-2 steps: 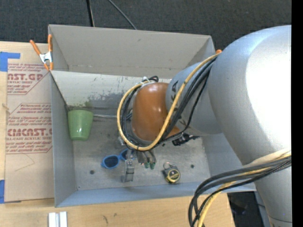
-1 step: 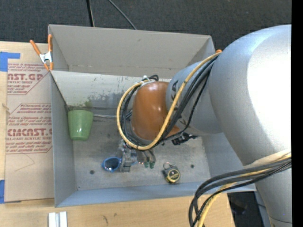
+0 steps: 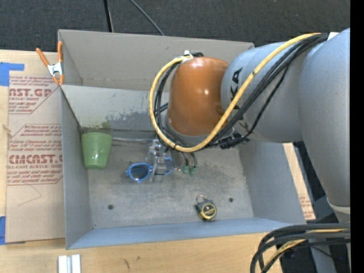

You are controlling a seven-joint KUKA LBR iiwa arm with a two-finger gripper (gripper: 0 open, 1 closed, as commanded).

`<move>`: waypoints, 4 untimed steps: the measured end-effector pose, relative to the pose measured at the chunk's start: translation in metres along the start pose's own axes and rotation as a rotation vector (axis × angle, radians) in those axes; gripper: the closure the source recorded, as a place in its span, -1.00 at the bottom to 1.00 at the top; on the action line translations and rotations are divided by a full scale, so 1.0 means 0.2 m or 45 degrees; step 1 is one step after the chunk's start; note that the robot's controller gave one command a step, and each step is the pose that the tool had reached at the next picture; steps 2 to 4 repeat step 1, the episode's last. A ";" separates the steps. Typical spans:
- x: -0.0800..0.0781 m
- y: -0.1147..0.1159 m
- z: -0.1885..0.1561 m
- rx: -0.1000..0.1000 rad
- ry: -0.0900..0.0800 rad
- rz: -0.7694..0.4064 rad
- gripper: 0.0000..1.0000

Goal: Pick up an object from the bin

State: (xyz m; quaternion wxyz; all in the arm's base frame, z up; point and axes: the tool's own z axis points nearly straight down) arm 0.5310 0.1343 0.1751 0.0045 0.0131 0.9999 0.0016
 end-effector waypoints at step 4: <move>-0.13 0.05 -0.31 0.001 0.002 -0.446 1.00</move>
Offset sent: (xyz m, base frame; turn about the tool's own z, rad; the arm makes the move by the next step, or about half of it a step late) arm 0.0248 0.0080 0.0610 -0.3487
